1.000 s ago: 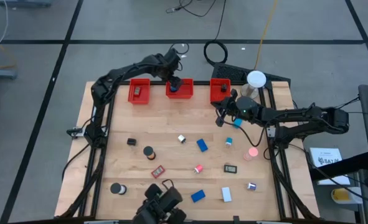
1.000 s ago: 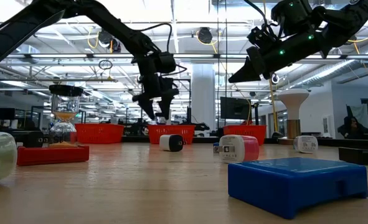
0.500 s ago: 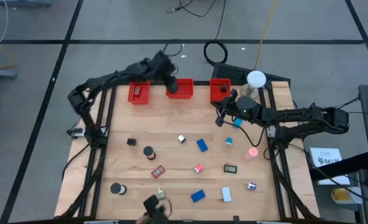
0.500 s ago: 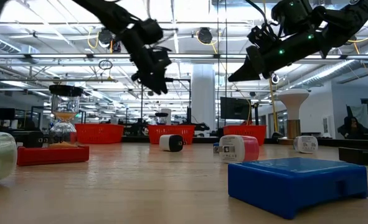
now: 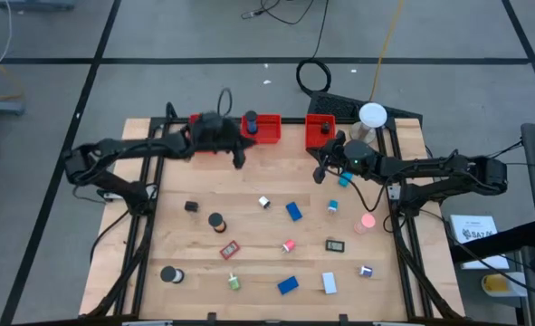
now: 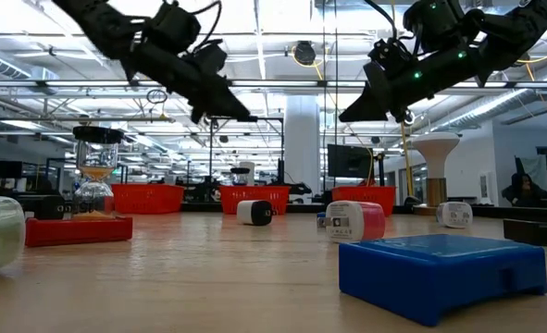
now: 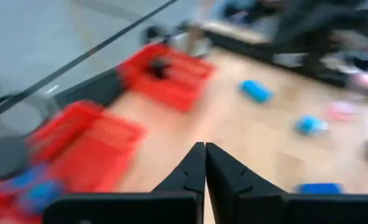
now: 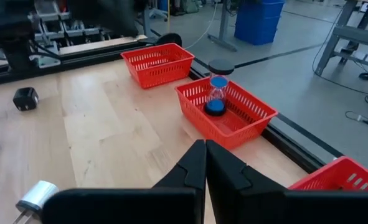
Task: Pick & Place Office items
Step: Put the top left blue timer into the left orange basket
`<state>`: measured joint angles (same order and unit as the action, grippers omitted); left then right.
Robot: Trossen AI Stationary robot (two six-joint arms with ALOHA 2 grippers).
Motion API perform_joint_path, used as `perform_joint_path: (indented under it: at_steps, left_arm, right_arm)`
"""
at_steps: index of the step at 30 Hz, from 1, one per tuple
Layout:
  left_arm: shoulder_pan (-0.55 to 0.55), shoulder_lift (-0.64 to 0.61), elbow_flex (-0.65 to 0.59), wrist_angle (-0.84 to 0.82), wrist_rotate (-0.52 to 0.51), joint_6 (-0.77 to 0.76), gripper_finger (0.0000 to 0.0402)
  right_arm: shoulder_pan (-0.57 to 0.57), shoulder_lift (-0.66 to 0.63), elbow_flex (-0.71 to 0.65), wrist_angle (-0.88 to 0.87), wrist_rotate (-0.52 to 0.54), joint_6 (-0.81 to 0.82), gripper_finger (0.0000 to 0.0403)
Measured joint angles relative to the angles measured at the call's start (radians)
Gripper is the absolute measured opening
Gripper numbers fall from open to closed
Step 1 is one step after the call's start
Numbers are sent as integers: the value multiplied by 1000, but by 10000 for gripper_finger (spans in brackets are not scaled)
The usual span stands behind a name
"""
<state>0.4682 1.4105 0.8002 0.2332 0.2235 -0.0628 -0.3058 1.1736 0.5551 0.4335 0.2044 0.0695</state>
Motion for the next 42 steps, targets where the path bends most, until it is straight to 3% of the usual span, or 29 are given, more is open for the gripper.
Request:
perform_joint_path:
  at_steps: [4, 12, 17, 22, 28, 34, 40, 42]
  left_arm:
    - [-97, -3, -109, 216, 14, -18, 9]
    - [-268, -3, -225, 427, -114, 5, 13]
    - [-319, 3, -227, 445, -136, 47, 3]
    - [-365, 95, -246, 639, -114, 102, 13]
    - [-362, 240, -261, 820, -60, 113, 3]
    - [-336, 307, -255, 821, -99, 105, 19]
    - [-319, 307, -255, 823, -102, 82, 17]
    - [-314, 307, -255, 825, -101, 84, 10]
  right_arm:
    - [0, 0, 0, 2, 0, -1, 0]
    - [6, 0, 0, 35, -86, 16, 0]
    - [45, 0, 0, 34, -73, -11, 0]
    - [118, 0, 22, 20, 8, -50, 0]
    - [216, 0, 96, -193, 191, -23, 0]
    - [291, 0, 140, -461, 213, 181, 18]
    - [356, 54, 275, -839, 213, 427, 69]
    - [371, 87, 328, -895, 216, 487, 92]
